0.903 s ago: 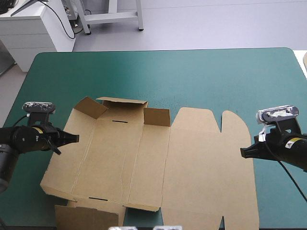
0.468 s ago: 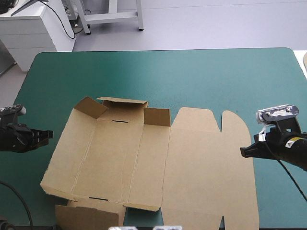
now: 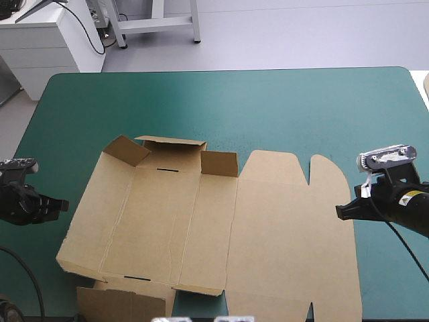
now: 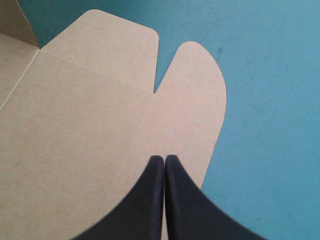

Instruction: Fold the box

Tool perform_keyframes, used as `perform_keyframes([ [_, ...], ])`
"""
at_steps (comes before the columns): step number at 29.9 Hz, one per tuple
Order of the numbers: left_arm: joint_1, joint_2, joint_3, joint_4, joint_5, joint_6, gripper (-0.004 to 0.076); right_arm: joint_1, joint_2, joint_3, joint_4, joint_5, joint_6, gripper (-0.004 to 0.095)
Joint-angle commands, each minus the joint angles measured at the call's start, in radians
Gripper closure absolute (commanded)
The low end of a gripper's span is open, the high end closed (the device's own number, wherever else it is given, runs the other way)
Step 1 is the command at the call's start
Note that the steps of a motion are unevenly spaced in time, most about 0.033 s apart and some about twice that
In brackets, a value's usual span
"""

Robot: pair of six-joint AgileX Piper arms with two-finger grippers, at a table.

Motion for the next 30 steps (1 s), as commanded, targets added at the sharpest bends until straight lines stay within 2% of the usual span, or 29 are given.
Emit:
perform_keyframes([
  [1,0.001,-0.013,-0.033,-0.018,0.042,-0.005,0.0447,-0.005,-0.006,-0.024,0.012,-0.049,-0.015,0.0924],
  [4,0.001,0.017,-0.033,-0.046,0.03,-0.036,0.024,-0.005,-0.006,-0.024,0.01,-0.049,-0.021,0.0924],
  [6,0.001,0.04,-0.031,-0.054,0.055,-0.076,0.0187,-0.005,-0.006,-0.024,0.01,-0.049,-0.023,0.0924],
  [10,0.001,0.077,-0.014,-0.068,0.071,-0.091,0.0211,-0.005,-0.006,-0.022,0.012,-0.051,-0.023,0.0924],
  [18,-0.029,0.099,0.123,-0.132,0.071,-0.015,0.0346,-0.005,-0.006,-0.011,0.012,-0.057,-0.021,0.0924],
  [30,-0.115,0.099,0.154,-0.166,0.071,0.013,0.04,-0.005,-0.006,-0.011,0.011,-0.049,-0.03,0.0924],
])
